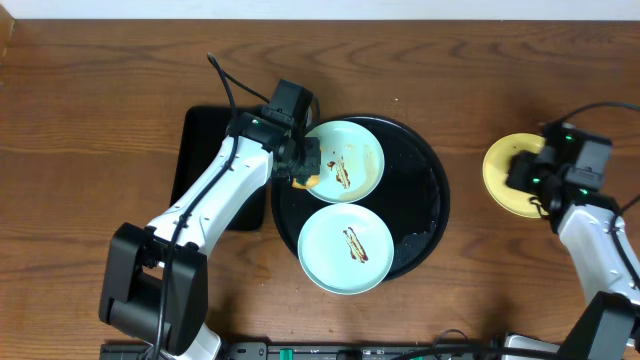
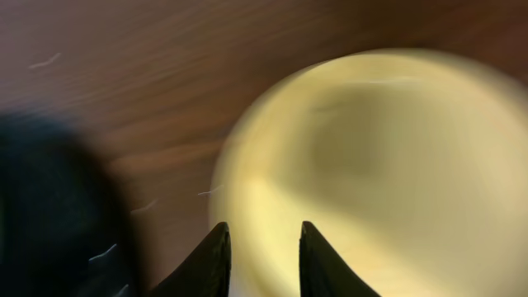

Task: Clean dirty plates on tray and stack at the side
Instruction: 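Lift the yellow plate with right gripper and set it on the table right, then move right gripper to grip the rim of the lower light-blue plate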

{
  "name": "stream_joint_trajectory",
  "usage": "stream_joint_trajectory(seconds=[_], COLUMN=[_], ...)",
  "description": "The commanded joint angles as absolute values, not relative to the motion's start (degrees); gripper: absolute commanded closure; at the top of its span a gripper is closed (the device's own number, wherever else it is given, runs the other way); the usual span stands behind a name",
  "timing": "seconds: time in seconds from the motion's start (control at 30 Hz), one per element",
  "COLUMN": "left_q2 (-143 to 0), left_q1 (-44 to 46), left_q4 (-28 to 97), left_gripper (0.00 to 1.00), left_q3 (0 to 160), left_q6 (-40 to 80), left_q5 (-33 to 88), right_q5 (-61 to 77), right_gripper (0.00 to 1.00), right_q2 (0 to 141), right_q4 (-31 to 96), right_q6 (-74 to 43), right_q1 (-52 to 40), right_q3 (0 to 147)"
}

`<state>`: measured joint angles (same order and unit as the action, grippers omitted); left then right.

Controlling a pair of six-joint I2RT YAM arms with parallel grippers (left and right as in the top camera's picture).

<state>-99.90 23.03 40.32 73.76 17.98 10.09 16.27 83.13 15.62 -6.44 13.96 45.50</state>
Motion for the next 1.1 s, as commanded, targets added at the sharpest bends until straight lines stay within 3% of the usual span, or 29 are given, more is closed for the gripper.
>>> stream_joint_trajectory(seconds=[0.0, 0.3, 0.5, 0.73, 0.93, 1.07], left_q2=[-99.44, -99.44, -99.44, -99.44, -99.55, -99.55], left_q1=[22.87, 22.9, 23.9, 28.36, 30.74, 31.0], left_q4=[41.47, 47.35, 48.21, 49.01, 49.01, 49.08], left_gripper=[0.87, 0.92, 0.92, 0.92, 0.92, 0.92], left_q3=[73.63, 73.63, 73.63, 72.23, 71.77, 71.77], left_q6=[17.65, 17.63, 17.58, 17.02, 17.02, 17.04], left_q5=[9.37, 17.72, 25.58, 25.47, 23.73, 23.79], right_q5=[30.17, 31.77, 25.93, 17.67, 16.47, 15.35], right_gripper=[0.7, 0.59, 0.62, 0.71, 0.69, 0.81], right_q2=[82.7, 83.4, 86.94, 91.59, 91.26, 90.5], right_q4=[19.0, 32.62, 34.24, 33.78, 31.22, 30.15], right_q6=[-6.59, -4.45, -6.31, -12.12, -12.64, -12.64], right_q1=[9.37, -9.8, -20.84, -25.98, -26.24, -26.17], right_q3=[47.64, 46.98, 46.7, 46.7, 46.85, 47.09])
